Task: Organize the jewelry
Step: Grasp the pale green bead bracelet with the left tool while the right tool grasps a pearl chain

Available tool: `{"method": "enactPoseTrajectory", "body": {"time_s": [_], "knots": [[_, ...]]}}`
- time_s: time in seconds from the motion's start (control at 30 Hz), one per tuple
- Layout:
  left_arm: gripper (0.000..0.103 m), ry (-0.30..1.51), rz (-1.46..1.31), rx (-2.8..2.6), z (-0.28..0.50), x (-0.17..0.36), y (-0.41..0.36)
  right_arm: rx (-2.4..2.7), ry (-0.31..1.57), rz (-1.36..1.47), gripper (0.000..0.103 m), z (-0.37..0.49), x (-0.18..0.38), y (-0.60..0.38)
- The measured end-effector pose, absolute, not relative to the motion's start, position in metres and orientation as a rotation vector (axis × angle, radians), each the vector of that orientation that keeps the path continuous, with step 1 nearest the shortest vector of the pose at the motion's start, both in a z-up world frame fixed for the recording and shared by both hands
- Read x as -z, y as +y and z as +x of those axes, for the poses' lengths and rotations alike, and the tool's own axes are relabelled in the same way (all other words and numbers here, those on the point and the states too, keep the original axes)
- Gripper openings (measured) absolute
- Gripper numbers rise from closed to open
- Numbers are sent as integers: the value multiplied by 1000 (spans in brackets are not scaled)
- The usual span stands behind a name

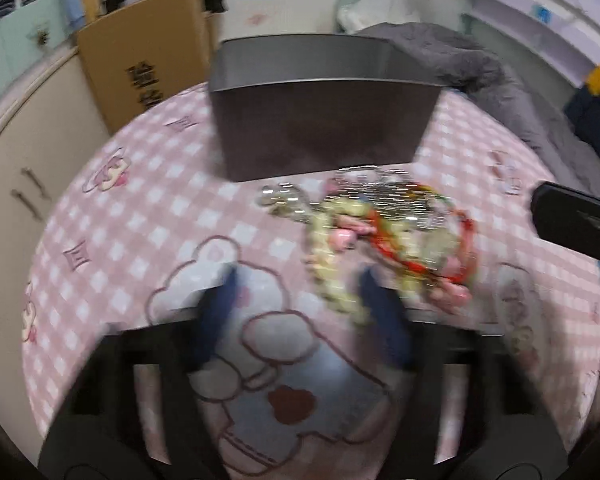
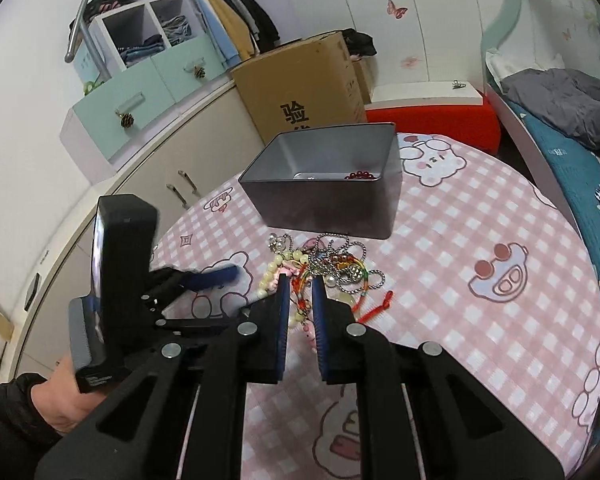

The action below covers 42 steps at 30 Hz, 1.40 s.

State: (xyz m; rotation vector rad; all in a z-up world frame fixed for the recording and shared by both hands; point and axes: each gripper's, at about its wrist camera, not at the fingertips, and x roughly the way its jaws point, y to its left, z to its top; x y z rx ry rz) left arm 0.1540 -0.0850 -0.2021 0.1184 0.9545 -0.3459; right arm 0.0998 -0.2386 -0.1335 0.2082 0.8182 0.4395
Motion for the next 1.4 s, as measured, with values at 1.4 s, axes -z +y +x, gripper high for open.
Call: {"method": "enactPoseTrajectory", "body": {"time_s": [1.4], "knots": [[9, 966, 73, 425, 111, 200, -20, -544, 1000, 224, 30, 139, 169, -177]]}}
